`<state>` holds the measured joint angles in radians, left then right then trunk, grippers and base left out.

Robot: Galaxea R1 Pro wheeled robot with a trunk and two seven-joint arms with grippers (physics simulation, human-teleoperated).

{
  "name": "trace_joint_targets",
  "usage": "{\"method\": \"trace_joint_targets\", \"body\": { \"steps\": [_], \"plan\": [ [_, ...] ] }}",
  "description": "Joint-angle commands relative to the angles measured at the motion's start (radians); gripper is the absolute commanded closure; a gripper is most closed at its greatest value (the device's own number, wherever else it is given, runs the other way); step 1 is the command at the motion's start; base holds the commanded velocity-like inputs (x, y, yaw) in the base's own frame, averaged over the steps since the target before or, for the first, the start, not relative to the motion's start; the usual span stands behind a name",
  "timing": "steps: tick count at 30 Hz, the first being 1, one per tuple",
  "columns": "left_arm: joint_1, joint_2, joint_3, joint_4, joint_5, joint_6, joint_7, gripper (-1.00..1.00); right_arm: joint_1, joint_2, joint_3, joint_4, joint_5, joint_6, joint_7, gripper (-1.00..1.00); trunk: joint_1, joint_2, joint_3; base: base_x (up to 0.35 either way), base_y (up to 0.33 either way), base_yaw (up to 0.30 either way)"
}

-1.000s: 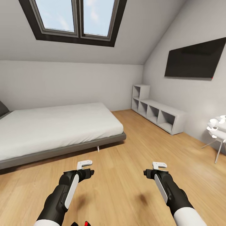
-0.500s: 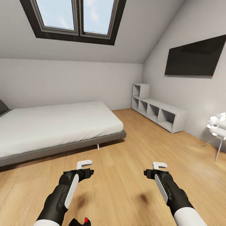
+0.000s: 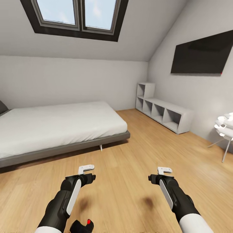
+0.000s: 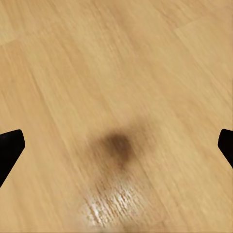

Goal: Attach the digital camera to the camera tripod in the bedroom.

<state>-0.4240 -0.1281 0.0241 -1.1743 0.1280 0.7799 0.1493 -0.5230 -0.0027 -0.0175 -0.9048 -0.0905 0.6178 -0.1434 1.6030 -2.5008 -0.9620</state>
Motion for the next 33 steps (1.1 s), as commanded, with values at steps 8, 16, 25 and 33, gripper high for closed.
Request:
{"method": "trace_joint_targets", "body": {
  "steps": [8,16,25,33],
  "plan": [
    [-0.001,-0.002,0.001,-0.006,0.013,0.004,0.010,-1.00,-0.001,0.001,0.001,-0.007,-0.010,0.003,-0.007,-1.00,0.003,-0.002,-0.032,0.000,0.000,0.000],
    [-0.001,-0.002,0.002,-0.006,0.013,0.004,0.010,-1.00,-0.001,0.001,0.002,-0.013,-0.011,0.003,-0.008,-1.00,0.007,-0.004,-0.063,0.000,0.000,0.000],
    [-0.001,-0.001,0.002,-0.002,0.008,-0.001,0.012,-1.00,-0.001,0.000,0.001,-0.013,-0.011,-0.001,-0.007,-1.00,0.011,-0.006,-0.098,0.000,0.000,0.000],
    [-0.001,-0.001,0.001,-0.001,0.005,-0.003,0.012,-1.00,-0.002,0.000,0.001,-0.013,-0.009,-0.006,-0.007,-1.00,0.015,-0.008,-0.129,0.000,0.000,0.000]
  ]
}}
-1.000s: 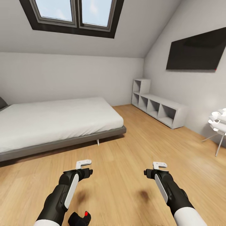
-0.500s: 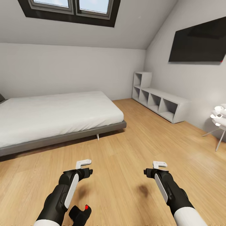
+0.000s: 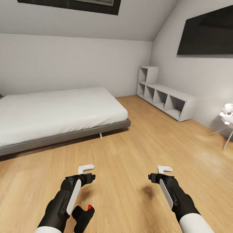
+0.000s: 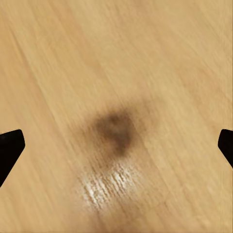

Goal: Attach the digital camera to the camera tripod in the bedroom.

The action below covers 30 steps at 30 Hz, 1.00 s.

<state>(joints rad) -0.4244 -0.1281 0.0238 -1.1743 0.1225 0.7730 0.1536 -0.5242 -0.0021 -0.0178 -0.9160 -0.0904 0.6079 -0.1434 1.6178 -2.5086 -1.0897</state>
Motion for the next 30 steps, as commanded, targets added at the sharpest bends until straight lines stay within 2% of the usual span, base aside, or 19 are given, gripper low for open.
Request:
{"method": "trace_joint_targets", "body": {
  "steps": [1,11,15,20,26,30],
  "plan": [
    [0.000,-0.001,0.001,-0.001,0.010,0.004,0.007,-1.00,0.000,0.000,0.001,-0.001,-0.010,0.003,-0.007,-1.00,0.000,-0.001,-0.005,0.000,0.000,0.000],
    [0.000,0.001,0.001,-0.001,0.009,0.001,0.010,-1.00,0.000,0.001,0.003,-0.003,-0.006,-0.006,-0.006,-1.00,0.005,-0.003,-0.044,0.000,0.000,0.000],
    [0.000,0.001,0.000,-0.001,0.008,0.000,0.013,-1.00,0.000,0.000,0.002,-0.003,-0.006,-0.068,0.020,-1.00,0.006,-0.004,-0.059,0.000,0.000,0.000],
    [0.000,0.001,-0.001,-0.001,0.008,-0.001,0.013,-1.00,-0.002,-0.010,0.001,-0.002,-0.005,-0.185,0.064,-1.00,0.009,-0.005,-0.078,0.000,0.000,0.000],
    [0.000,0.001,-0.001,-0.002,0.007,-0.002,0.015,-1.00,-0.004,-0.014,0.001,-0.001,-0.003,-0.225,0.076,-1.00,0.011,-0.007,-0.102,0.000,0.000,0.000],
    [0.000,0.001,-0.002,-0.001,0.007,-0.003,0.066,-1.00,-0.005,-0.015,0.001,-0.003,-0.001,-0.236,0.079,-1.00,0.013,-0.007,-0.117,0.000,0.000,0.000]
  ]
}}
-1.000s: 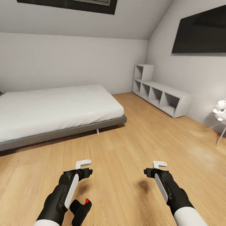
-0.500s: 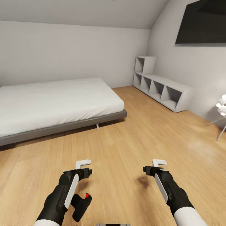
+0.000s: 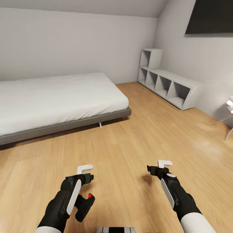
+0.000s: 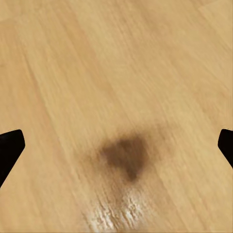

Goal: Attach the digital camera to the camera tripod in the bedroom.

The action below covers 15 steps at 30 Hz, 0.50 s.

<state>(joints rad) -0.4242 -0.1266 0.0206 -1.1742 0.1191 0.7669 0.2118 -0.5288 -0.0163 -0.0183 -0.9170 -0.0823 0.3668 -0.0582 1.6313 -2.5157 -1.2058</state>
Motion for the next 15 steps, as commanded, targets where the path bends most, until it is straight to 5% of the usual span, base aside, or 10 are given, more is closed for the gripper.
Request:
{"method": "trace_joint_targets", "body": {
  "steps": [1,15],
  "plan": [
    [0.000,-0.001,0.001,-0.001,0.011,0.003,0.014,-1.00,0.000,0.000,0.001,-0.002,-0.009,0.005,-0.006,-1.00,0.000,-0.001,-0.005,0.000,0.000,0.000],
    [0.000,-0.001,0.000,-0.001,0.017,0.002,0.034,-1.00,0.000,-0.001,0.003,-0.015,-0.013,0.052,-0.002,-1.00,0.006,-0.004,-0.059,0.000,0.000,0.000]
  ]
}}
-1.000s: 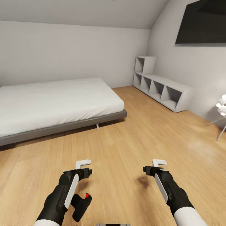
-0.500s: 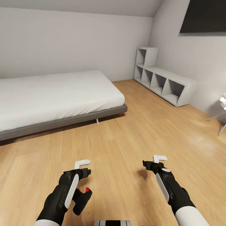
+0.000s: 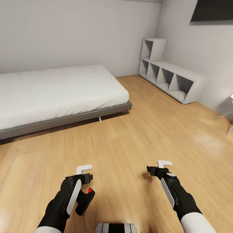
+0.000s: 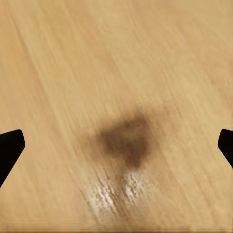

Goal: Attach the digital camera to the camera tripod in the bedroom.

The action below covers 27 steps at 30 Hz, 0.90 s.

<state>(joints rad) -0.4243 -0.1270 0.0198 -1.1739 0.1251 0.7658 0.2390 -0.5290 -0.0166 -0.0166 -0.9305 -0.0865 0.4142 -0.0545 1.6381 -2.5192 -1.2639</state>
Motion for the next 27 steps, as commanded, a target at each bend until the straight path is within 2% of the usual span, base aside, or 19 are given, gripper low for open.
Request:
{"method": "trace_joint_targets", "body": {
  "steps": [1,27],
  "plan": [
    [0.000,-0.001,0.001,-0.001,0.011,0.004,0.007,-1.00,0.000,0.000,0.001,-0.003,-0.009,0.008,-0.006,-1.00,0.000,-0.001,-0.005,0.000,0.000,0.000],
    [0.000,-0.001,0.002,-0.001,0.015,0.004,0.005,-1.00,0.000,0.000,0.001,-0.007,-0.010,0.024,-0.005,-1.00,0.012,-0.007,-0.105,0.000,0.000,0.000]
  ]
}}
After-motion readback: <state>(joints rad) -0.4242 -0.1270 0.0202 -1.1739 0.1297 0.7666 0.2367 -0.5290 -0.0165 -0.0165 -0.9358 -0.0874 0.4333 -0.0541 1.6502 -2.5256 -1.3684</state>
